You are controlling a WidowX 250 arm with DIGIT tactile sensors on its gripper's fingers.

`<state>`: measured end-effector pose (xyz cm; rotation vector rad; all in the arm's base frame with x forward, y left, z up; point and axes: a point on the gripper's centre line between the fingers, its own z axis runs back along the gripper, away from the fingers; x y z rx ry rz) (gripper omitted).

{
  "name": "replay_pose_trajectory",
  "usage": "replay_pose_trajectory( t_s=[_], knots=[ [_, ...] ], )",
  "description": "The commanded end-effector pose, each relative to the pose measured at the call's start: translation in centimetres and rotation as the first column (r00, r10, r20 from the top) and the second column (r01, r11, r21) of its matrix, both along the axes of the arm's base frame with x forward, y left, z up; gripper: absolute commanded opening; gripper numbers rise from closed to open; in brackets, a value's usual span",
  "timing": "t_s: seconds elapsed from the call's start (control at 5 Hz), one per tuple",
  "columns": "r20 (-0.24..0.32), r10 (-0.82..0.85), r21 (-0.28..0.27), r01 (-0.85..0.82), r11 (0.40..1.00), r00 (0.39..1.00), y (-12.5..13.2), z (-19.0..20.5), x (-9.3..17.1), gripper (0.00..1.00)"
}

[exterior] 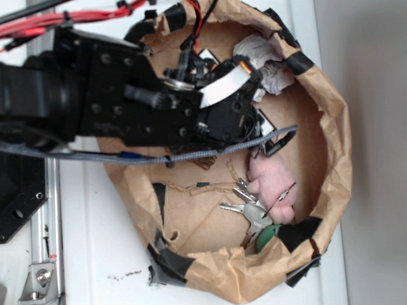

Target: Grab the white paper.

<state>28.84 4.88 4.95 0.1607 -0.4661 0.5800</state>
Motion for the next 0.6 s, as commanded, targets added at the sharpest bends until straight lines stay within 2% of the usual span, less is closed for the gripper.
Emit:
replay_pose_trajectory(
  t_s=[0.0, 0.2, 0.4],
  knots=[
    [0.041, 0.072, 0.05, -0.074, 0.996, 0.997, 3.75, 0.02, 3.23, 1.0],
    [0.037, 0.059, 0.047, -0.061, 0.997, 0.998, 3.61, -0.04, 3.32, 0.0],
    [0.021, 0.028, 0.03, -0.029, 0.999, 0.999, 3.32, 0.64, 3.24, 0.0]
  ],
)
